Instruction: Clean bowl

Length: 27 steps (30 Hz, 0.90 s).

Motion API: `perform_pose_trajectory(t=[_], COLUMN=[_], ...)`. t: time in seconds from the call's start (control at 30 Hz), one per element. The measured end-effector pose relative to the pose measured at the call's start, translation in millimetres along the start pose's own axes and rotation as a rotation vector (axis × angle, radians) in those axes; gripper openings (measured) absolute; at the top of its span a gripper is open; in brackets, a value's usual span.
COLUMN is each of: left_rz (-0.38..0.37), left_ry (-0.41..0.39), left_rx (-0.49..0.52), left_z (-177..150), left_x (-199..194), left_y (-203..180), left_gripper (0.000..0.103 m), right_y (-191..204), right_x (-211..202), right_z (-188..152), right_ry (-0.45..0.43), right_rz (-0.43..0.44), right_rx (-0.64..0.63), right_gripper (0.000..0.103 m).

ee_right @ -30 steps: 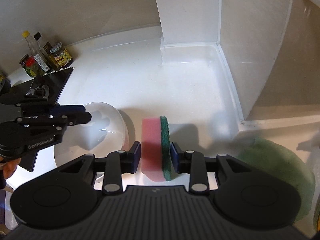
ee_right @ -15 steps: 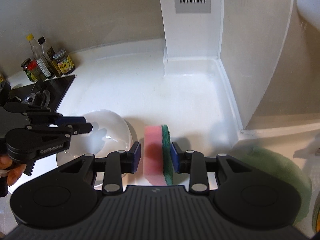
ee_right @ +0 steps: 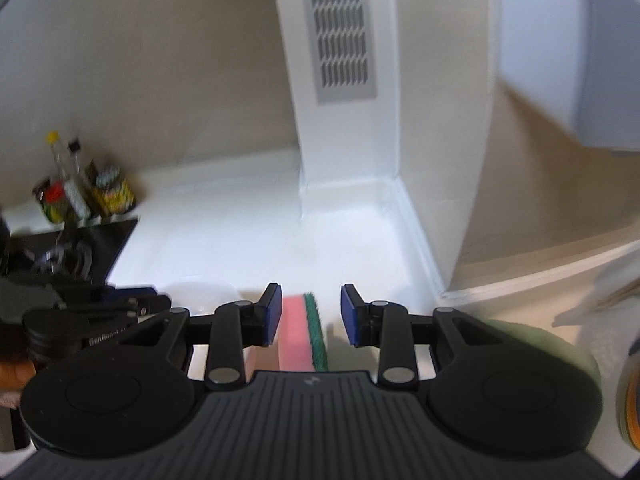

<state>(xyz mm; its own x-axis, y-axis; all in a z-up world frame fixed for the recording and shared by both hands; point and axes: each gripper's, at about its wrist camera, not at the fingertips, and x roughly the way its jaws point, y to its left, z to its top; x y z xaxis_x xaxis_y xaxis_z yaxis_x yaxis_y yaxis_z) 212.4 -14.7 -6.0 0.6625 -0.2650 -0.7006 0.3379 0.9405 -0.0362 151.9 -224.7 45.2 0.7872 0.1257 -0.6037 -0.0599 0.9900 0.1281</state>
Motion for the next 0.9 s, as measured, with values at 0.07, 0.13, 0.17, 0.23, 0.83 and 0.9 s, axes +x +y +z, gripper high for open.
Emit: perform_pose_trajectory(t=[0.07,0.13,0.17,0.23,0.83,0.9], left_rz=[0.01,0.029,0.035,0.048,0.15,0.166], left_ry=[-0.012,-0.023,-0.025,-0.029,0.012,0.017], left_rx=[-0.026,-0.054,-0.075,-0.113,-0.158,-0.17], left_z=[-3,-6,-7,-10,-59,-66], left_x=[-6,-12,-15,-21,-63,-68], left_y=[2,4,5,7,-17,-21], left_gripper=[0.019,0.019,0.019,0.019,0.018,0.018], right_y=[0,0,0,0,-3,0], right_x=[-10,-18,-21,-29,-49,-49], right_z=[-4,-9,-12,-21,-75,-80], right_ry=[-0.024,-0.027,-0.024,-0.014,0.013,0.014], right_rz=[-0.013,-0.028,-0.036,-0.05,0.001,0.007], right_rx=[0.008,0.005,0.004,0.0,-0.1,-0.124], right_gripper=[0.028,0.028,0.028,0.028,0.028,0.028])
